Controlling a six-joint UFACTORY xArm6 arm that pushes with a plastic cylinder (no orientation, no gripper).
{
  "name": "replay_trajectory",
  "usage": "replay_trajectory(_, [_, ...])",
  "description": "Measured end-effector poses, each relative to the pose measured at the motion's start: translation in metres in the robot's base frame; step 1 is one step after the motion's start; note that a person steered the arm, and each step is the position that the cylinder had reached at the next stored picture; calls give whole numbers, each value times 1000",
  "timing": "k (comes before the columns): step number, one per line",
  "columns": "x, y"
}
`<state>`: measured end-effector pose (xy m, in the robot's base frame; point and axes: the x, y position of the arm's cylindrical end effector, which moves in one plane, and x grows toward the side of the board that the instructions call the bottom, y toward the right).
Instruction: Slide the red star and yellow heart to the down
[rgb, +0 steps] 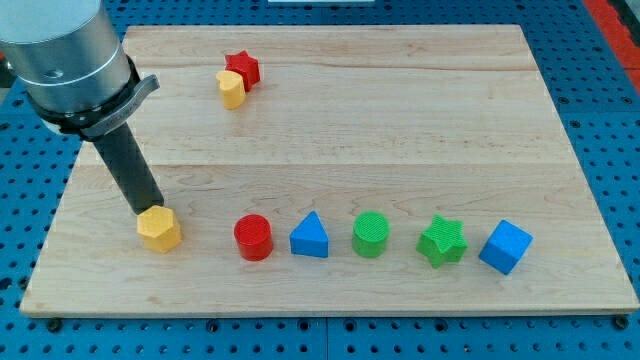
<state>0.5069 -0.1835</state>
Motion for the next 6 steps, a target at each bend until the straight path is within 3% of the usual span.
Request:
replay_trajectory(2, [-9,21])
replay_trajectory(4, [-109,145])
replay_trajectory(6, [-240,137])
